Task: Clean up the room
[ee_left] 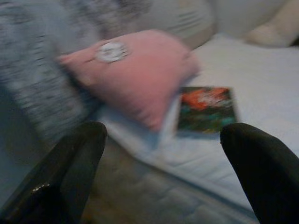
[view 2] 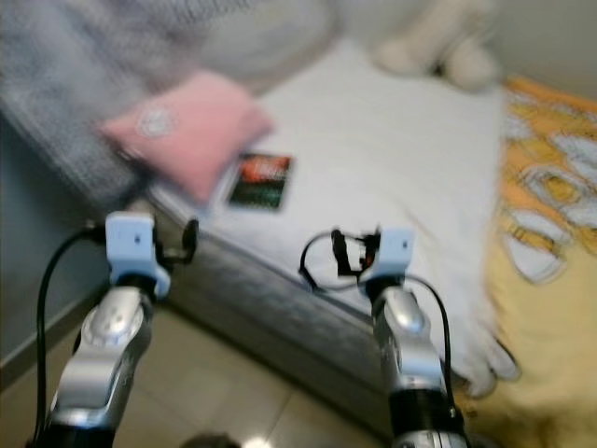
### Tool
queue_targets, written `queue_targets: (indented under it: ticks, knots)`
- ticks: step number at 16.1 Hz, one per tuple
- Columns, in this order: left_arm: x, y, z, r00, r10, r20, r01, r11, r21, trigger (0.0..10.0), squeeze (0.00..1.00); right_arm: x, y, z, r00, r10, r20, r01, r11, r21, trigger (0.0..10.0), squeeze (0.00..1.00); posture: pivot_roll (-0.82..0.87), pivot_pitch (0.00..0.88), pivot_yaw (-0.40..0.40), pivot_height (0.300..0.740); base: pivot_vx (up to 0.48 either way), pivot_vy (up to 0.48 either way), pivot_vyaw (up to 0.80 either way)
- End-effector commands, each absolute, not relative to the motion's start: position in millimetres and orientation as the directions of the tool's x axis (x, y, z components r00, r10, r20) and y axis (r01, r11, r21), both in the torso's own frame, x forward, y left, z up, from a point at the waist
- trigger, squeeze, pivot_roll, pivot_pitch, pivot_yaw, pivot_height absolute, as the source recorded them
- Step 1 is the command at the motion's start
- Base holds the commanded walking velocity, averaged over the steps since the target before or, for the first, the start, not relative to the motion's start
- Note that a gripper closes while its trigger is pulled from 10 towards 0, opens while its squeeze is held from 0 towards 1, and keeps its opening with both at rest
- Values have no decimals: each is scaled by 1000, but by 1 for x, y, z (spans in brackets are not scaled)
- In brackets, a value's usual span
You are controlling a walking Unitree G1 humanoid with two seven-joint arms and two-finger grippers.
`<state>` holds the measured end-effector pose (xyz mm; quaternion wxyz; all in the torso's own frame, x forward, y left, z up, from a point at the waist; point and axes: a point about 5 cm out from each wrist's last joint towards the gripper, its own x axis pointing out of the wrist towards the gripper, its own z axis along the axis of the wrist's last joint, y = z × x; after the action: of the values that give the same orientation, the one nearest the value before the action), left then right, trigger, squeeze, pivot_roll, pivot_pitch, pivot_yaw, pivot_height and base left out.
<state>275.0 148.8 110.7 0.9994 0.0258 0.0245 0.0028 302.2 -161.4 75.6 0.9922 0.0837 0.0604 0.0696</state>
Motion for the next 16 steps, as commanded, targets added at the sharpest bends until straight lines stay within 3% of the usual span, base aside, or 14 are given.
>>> queue_targets:
  ticks: [1,3,7,9,13,16]
  knots:
    - [274,144,110,999,-11,-47,13,999,44,10000,0,302,-170,74,986,124,-112,-104,979,173,10000,0,-5,0,-30,740,0,0,413]
    - [273,150,108,999,2,-41,1,998,66,10000,0,301,-172,77,989,118,-92,-102,981,163,10000,0,-13,0,-26,740,0,0,413]
    - [275,153,108,998,51,-45,-50,999,19,10000,0,297,-169,76,991,108,-77,-94,982,161,10000,0,-29,0,-12,740,0,-480,408]
    - [277,152,110,997,71,-41,-68,996,63,10000,0,294,-170,75,993,86,-76,-70,979,190,10000,0,-34,0,-10,740,0,-476,409]
    - [277,157,97,985,57,-165,-26,983,183,10000,0,270,-173,59,989,78,-127,-50,977,205,10000,59,-43,0,18,740,0,-439,309]
    - [279,164,101,985,54,-165,-18,977,213,10000,0,273,-169,58,992,50,-118,-22,974,227,10000,94,-36,0,62,740,0,0,0]
